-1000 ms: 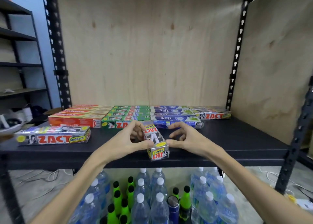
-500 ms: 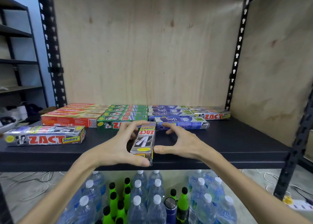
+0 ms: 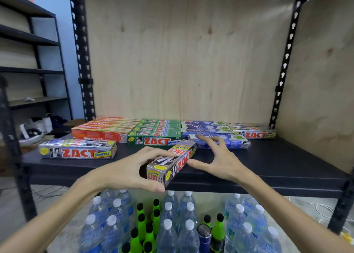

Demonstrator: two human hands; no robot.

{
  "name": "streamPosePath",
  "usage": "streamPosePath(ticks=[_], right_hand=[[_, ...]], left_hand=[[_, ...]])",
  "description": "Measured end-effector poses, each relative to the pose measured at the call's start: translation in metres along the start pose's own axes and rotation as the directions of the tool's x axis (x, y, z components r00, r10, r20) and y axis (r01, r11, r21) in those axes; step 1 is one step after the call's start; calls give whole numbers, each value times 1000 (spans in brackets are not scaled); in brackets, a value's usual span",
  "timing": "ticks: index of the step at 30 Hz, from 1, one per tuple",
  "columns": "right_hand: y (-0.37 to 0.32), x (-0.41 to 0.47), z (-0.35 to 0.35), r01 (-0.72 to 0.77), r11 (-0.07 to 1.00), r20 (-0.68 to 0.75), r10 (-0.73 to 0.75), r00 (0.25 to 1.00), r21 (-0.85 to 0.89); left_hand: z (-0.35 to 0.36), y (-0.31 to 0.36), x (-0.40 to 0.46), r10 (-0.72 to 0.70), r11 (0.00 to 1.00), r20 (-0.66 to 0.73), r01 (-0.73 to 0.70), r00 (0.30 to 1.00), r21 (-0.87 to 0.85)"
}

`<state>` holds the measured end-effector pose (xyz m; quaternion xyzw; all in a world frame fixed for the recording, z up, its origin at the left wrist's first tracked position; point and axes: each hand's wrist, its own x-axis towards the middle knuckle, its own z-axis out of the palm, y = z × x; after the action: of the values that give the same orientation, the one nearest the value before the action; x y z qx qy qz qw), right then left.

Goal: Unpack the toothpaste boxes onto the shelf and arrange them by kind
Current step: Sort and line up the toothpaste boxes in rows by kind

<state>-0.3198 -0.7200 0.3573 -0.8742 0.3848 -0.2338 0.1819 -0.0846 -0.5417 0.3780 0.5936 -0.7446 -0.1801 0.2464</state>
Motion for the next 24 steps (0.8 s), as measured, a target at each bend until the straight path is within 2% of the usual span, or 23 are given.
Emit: streamPosePath(ticks=[4, 7, 17, 21, 24], right_hand=[[3, -1, -1, -17, 997, -32, 19, 999, 69], [10, 0, -2, -41, 989, -45, 48, 998, 144], [25, -5, -16, 143, 983, -63, -137, 989, 115], [49, -8, -29, 145, 989, -144, -139, 980, 33], [64, -13, -43, 120, 991, -200, -106, 974, 58]], left_hand=[[10, 5, -5, 17, 1000, -141, -14, 990, 20], [9, 3, -7, 6, 1000, -164, -5, 986, 8], [-6, -2, 29, 56, 997, -7, -56, 998, 52], [-2, 5, 56, 52, 998, 33, -53, 998, 32], [6, 4, 73, 46, 998, 22, -45, 999, -46]])
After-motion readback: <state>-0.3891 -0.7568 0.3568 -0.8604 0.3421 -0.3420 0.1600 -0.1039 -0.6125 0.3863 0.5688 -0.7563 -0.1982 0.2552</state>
